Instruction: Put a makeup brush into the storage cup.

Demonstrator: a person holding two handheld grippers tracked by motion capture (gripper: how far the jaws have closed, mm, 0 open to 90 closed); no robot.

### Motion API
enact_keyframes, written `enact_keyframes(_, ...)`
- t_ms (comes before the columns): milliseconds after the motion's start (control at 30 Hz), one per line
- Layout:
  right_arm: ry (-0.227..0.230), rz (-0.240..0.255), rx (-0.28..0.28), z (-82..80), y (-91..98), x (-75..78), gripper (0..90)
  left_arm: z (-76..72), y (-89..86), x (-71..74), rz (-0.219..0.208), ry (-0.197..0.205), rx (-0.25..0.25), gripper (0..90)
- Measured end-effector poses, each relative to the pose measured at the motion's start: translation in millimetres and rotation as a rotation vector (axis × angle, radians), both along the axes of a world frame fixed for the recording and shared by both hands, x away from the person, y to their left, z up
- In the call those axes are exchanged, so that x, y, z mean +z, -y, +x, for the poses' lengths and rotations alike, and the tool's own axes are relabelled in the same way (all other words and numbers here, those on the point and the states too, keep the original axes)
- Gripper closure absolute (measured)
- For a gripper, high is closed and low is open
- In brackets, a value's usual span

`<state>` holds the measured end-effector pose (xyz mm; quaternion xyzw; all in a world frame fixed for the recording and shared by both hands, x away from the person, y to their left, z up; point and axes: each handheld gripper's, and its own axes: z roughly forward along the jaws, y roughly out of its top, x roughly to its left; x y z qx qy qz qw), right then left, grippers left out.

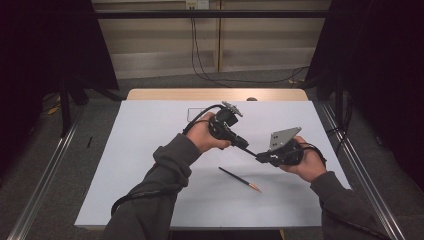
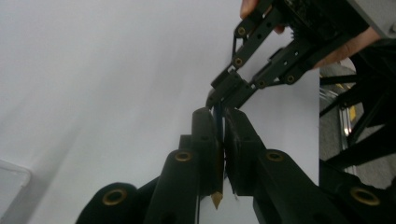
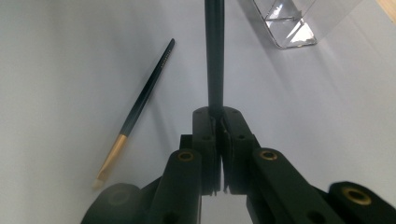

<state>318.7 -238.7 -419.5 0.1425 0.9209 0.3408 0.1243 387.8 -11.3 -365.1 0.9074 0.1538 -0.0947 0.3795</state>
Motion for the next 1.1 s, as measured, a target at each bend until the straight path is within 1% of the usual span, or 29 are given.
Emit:
enact_keyframes(33,-0.006,-0.002,-0.005,0.4,0.0,-0.3,86.0,1.1,-1.1,0.4,-0.01,0.003,0.007,81.2)
enact_keyframes(67,-0.013,-0.007,-0.019,0.5,0.4,-0.7,86.0,1.8,-2.2,0.6,-0.028,-0.009,0.016,78.1)
enact_keyframes(100,-0.019,-0.009,-0.029,1.2,1.4,-1.2,86.0,2.4,-3.6,1.3,-0.031,-0.006,0.013,74.6)
enact_keyframes(133,-0.023,-0.008,-0.035,2.2,2.7,-1.8,86.1,2.0,-4.4,1.0,-0.039,0.0,0.018,73.8)
enact_keyframes(200,-0.028,-0.006,-0.049,3.1,5.1,-3.0,86.0,2.7,-6.6,0.4,-0.043,0.007,0.023,69.5)
enact_keyframes(233,-0.033,-0.006,-0.055,3.3,5.6,-3.8,86.0,2.2,-7.6,0.0,-0.045,0.009,0.029,68.8)
enact_keyframes(267,-0.04,-0.01,-0.057,3.3,6.0,-4.3,86.0,2.2,-8.6,0.0,-0.042,0.019,0.033,67.8)
enact_keyframes(300,-0.042,-0.004,-0.066,3.2,6.2,-4.7,86.0,2.4,-9.4,-1.1,-0.062,0.017,0.033,65.8)
enact_keyframes(333,-0.049,0.004,-0.068,3.5,6.6,-4.8,86.1,2.1,-10.2,-1.7,-0.076,0.017,0.045,62.9)
enact_keyframes(367,-0.049,0.004,-0.072,3.5,6.7,-5.0,86.1,2.4,-11.1,-2.3,-0.088,0.016,0.045,58.4)
enact_keyframes(433,-0.047,0.0,-0.079,3.3,6.5,-5.1,86.0,1.9,-12.6,-2.8,-0.089,0.033,0.046,58.5)
enact_keyframes(467,-0.049,0.003,-0.074,3.6,6.3,-5.5,86.0,1.9,-13.4,-3.1,-0.091,0.044,0.051,57.3)
enact_keyframes(500,-0.038,-0.009,-0.08,3.0,6.1,-5.1,86.0,1.8,-14.3,-3.2,-0.097,0.045,0.057,54.8)
enact_keyframes(533,-0.039,-0.011,-0.08,2.7,5.9,-5.1,86.0,0.9,-15.2,-2.7,-0.103,0.044,0.072,53.3)
enact_keyframes(600,-0.038,-0.015,-0.085,2.5,6.0,-5.2,86.0,1.7,-18.0,-1.9,-0.107,0.058,0.077,49.2)
enact_keyframes(633,-0.035,-0.013,-0.085,2.8,6.4,-5.4,86.0,2.0,-19.3,-1.9,-0.112,0.055,0.075,48.1)
enact_keyframes(667,-0.041,-0.006,-0.085,3.0,7.0,-5.9,86.0,1.4,-19.9,-2.7,-0.129,0.055,0.089,47.8)
enact_keyframes(700,-0.045,0.003,-0.087,2.9,7.6,-6.3,86.0,2.2,-21.9,-1.9,-0.118,0.062,0.086,46.5)
enact_keyframes(733,-0.044,-0.002,-0.094,2.9,8.2,-6.3,86.0,1.9,-22.7,-2.4,-0.126,0.061,0.096,44.6)
enact_keyframes(800,-0.045,0.006,-0.105,3.1,9.6,-6.8,86.0,2.5,-24.8,-3.2,-0.125,0.068,0.099,42.0)
enact_keyframes(833,-0.047,0.015,-0.107,3.2,10.4,-6.9,86.0,2.6,-25.1,-5.3,-0.144,0.059,0.101,41.5)
enact_keyframes(867,-0.044,0.017,-0.113,3.3,11.0,-6.9,86.0,2.2,-25.7,-5.1,-0.129,0.065,0.115,40.6)
enact_keyframes(900,-0.043,0.018,-0.12,3.2,11.3,-6.8,86.0,3.2,-26.1,-6.5,-0.144,0.061,0.109,39.3)
enact_keyframes(933,-0.05,0.028,-0.115,3.6,11.5,-7.3,86.0,2.7,-26.0,-7.3,-0.147,0.06,0.12,37.6)
enact_keyframes(967,-0.048,0.03,-0.124,3.0,11.6,-6.8,86.0,2.9,-26.5,-7.5,-0.146,0.057,0.12,36.6)
enact_keyframes(1000,-0.05,0.046,-0.122,3.6,11.7,-7.1,86.0,3.1,-26.8,-7.9,-0.145,0.061,0.122,36.3)
enact_keyframes(1033,-0.049,0.052,-0.127,3.6,11.7,-6.8,86.0,3.1,-26.9,-8.3,-0.143,0.069,0.122,35.9)
enact_keyframes(1067,-0.05,0.06,-0.139,3.3,11.5,-6.6,85.9,2.9,-26.7,-9.5,-0.159,0.066,0.124,34.9)
enact_keyframes(1100,-0.048,0.071,-0.143,3.7,11.7,-6.5,86.0,2.8,-27.1,-9.5,-0.153,0.064,0.124,34.4)
